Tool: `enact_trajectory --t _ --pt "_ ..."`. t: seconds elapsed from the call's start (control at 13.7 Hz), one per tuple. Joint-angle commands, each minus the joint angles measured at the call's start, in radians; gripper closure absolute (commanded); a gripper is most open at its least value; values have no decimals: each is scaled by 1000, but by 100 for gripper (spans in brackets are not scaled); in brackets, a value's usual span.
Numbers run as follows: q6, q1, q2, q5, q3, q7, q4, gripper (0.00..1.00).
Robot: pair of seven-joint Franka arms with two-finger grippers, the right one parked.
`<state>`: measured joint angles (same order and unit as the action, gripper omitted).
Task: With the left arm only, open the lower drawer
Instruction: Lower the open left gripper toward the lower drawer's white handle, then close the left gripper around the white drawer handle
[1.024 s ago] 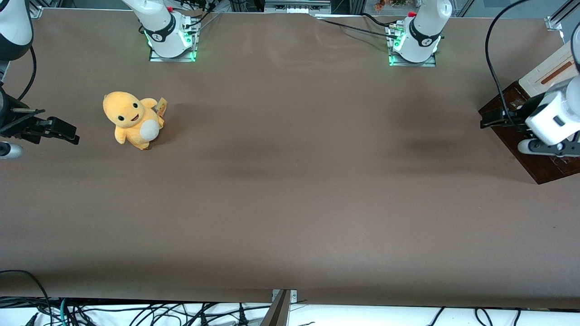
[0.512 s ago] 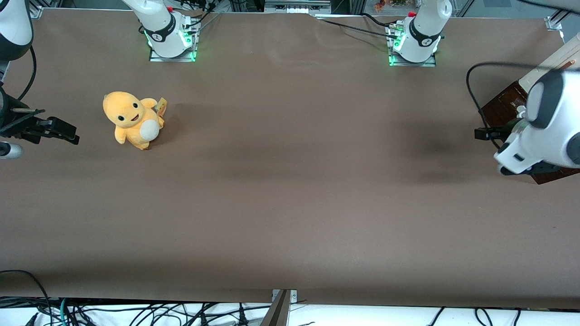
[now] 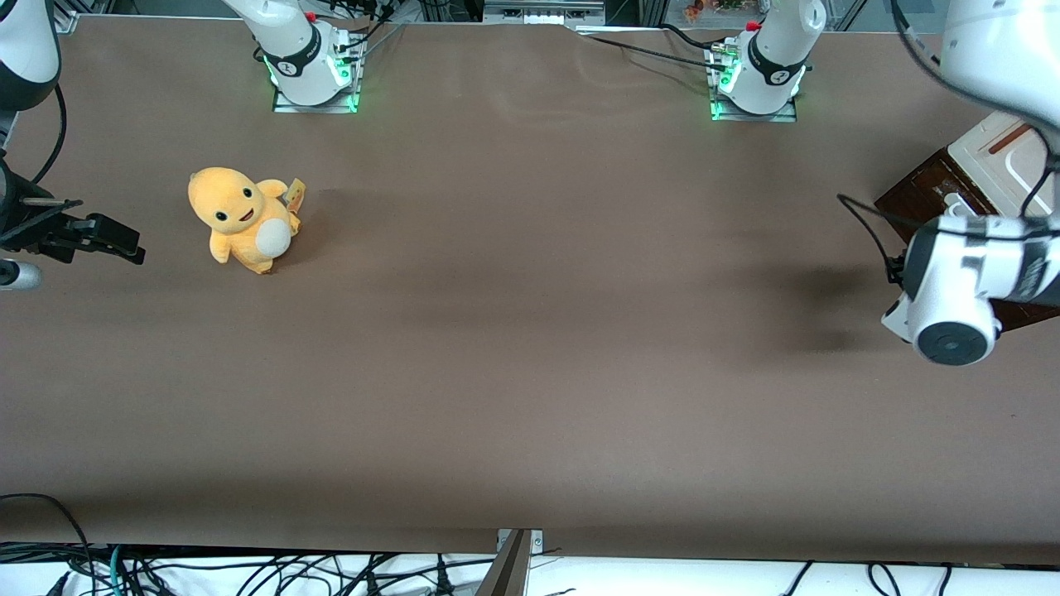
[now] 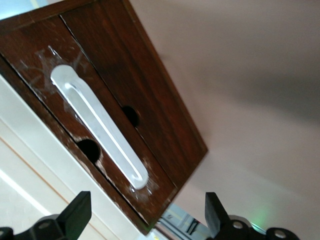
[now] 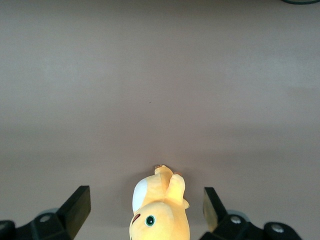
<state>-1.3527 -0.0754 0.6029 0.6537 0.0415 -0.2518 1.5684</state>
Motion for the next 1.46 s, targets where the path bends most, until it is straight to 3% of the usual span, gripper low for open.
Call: enact_trajectory --t 0.0,0.37,0.51,0.59,0.66,0.73,0.88,0.95,1.39 --pt "21 -21 70 119 0 -15 -18 0" --pt "14 -83 153 276 1 -15 -19 0" --pt "12 -83 170 297 1 -15 -21 2" --pt "12 -81 172 299 1 -15 -21 17" --pt "12 -81 173 300 1 -14 -19 43" --pt "12 -81 178 302 1 -14 -21 63" --pt "14 -81 189 323 1 -11 -21 91" --pt "14 -81 195 330 1 -9 -21 95" --pt "18 -63 196 325 11 -1 -27 96"
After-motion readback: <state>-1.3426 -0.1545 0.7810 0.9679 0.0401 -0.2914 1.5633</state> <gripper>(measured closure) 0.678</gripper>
